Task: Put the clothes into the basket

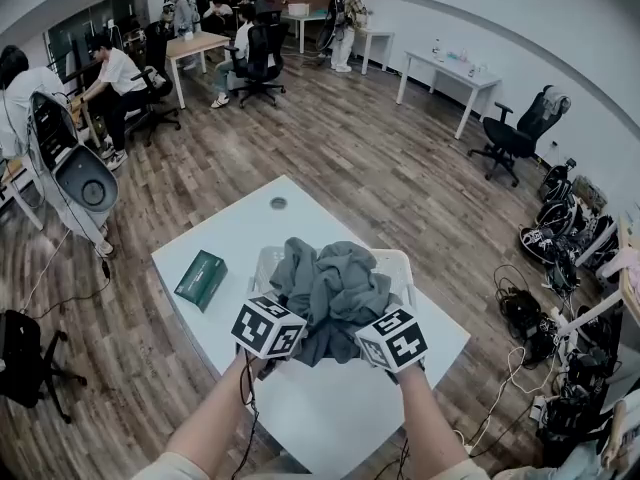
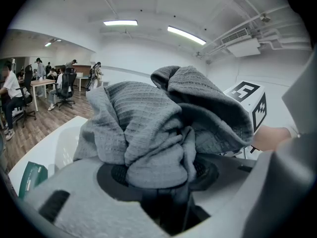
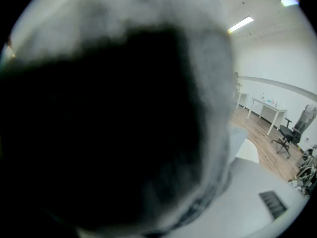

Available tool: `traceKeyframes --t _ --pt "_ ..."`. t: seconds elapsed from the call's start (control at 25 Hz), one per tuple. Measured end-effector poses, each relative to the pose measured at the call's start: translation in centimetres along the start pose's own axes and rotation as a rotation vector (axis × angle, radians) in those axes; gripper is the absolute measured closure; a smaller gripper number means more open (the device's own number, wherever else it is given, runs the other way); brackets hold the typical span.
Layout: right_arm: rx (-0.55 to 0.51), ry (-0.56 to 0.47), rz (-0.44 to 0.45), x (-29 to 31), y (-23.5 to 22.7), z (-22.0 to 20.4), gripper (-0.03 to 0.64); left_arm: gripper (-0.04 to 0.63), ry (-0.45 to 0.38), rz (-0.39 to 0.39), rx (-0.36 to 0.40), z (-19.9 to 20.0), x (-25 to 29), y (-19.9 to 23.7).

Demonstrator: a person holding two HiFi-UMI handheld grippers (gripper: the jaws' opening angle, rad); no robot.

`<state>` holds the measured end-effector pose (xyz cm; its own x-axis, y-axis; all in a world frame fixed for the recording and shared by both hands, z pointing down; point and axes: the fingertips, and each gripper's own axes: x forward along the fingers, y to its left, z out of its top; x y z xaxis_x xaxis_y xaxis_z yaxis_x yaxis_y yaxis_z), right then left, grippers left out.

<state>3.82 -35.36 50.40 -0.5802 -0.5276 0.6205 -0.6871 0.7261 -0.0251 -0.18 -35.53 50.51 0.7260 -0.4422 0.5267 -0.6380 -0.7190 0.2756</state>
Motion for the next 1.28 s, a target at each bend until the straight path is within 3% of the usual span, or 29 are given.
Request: traceKeyframes --t 0.44,0.6,0.72,1.04,1.28 --pt "0.130 0.077 0.043 1.0 -1.1 -2.4 0.276 0.300 0.096 -0.026 -0.089 -1.9 1.3 1.1" --pt "0.170 0.071 0.045 0.7 -1.1 -2.5 0.276 0.281 0.068 0.000 -0.097 -1.6 0.8 1.6" --pt "0.189 0.042 0.053 -0.1 -0.9 -2.2 0.276 0.281 -0.006 -0.013 -0.091 -0.5 0.3 1.0" --pt "0.154 0.013 0.062 -2.6 0.4 -0.4 0.276 0.281 -0.076 0.016 -0.002 1.8 -1.7 -0.6" --pt "0.162 0.193 0.086 -2.4 2.2 -4.8 0.278 0.281 -0.067 -0.016 0.003 0.8 -1.7 -2.7"
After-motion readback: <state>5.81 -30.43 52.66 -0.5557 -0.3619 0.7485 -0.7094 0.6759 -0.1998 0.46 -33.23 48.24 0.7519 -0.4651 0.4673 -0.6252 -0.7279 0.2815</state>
